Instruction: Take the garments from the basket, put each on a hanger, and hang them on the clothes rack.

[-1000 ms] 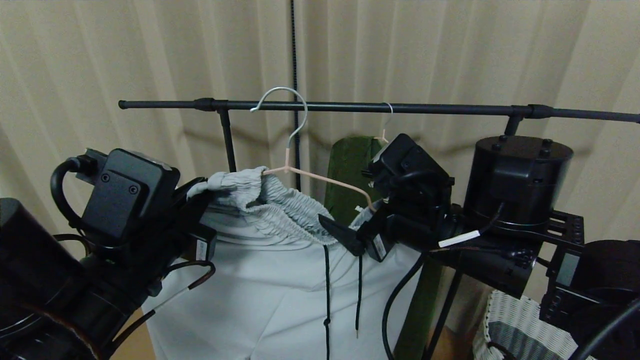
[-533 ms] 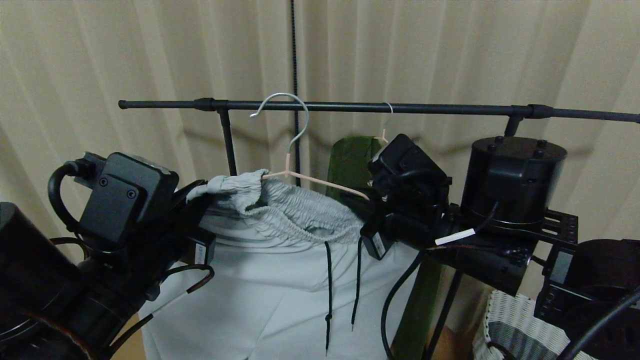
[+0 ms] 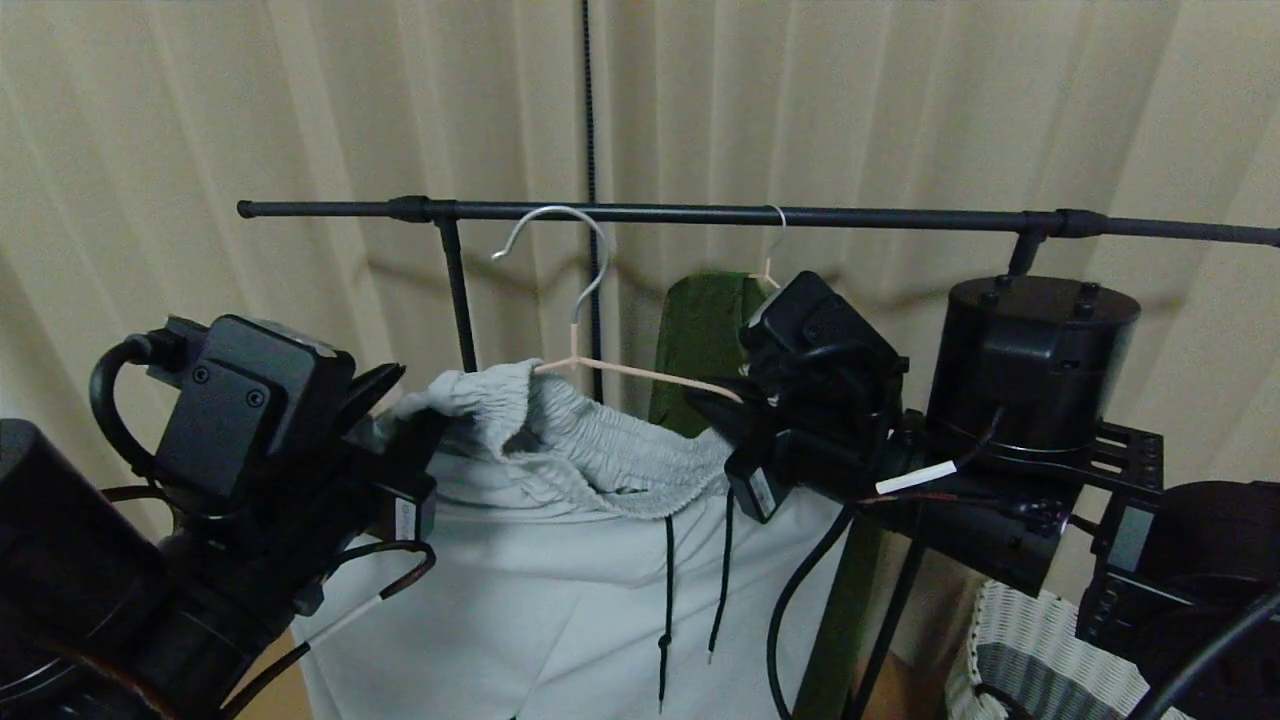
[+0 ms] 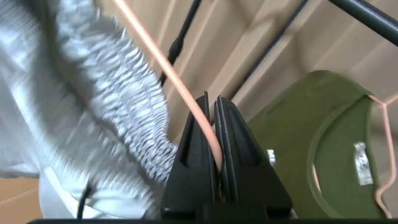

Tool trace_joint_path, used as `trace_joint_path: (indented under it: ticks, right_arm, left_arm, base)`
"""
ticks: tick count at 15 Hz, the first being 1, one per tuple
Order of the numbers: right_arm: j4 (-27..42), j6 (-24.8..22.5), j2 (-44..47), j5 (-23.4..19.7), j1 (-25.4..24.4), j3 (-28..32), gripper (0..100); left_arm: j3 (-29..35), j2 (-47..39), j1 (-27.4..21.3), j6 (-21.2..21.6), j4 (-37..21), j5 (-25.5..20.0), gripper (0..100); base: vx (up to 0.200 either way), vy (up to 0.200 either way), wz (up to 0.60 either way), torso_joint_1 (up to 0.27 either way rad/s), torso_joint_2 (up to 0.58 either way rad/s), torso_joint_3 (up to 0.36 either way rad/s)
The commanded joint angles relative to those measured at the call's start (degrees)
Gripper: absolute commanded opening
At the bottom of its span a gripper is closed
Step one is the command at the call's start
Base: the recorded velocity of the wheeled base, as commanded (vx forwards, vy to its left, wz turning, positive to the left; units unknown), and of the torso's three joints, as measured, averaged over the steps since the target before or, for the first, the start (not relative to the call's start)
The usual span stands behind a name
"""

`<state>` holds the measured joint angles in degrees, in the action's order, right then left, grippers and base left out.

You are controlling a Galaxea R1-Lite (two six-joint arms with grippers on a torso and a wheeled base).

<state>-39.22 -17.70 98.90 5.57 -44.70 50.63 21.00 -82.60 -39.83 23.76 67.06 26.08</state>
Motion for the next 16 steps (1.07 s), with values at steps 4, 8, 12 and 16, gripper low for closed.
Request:
trace_joint_path:
  ticks: [4,8,12,16]
  right_arm:
    - [-0.16,0.03,-6.35,1.72,5.15,-4.31,0]
    - [-0.25,0.91,-12.95,1.11,12.36,-10.02,0]
    - [-0.25,5.57,-16.81,1.11,13.50,-12.57,0]
    - [-0.25,6.01,-19.71,-0.21,13.50,-13.63,0]
  left_arm:
    - [-2.90,4.73,-1.04,-2.40,-0.18,-0.50,100]
    - [-8.52,9.57,-0.95,-3.28,-0.18,-3.66,100]
    - [-11.86,9.21,-1.04,-5.39,-0.26,-5.69,100]
    - [-19.69,8.86,-0.60,-5.21,-0.44,-11.75,100]
  base:
    - [0.000,0.000,0.00,0.000,0.00,0.000]
    - [0.000,0.000,0.00,0.000,0.00,0.000]
    - [0.000,0.000,0.00,0.000,0.00,0.000]
    - [0.000,0.000,0.00,0.000,0.00,0.000]
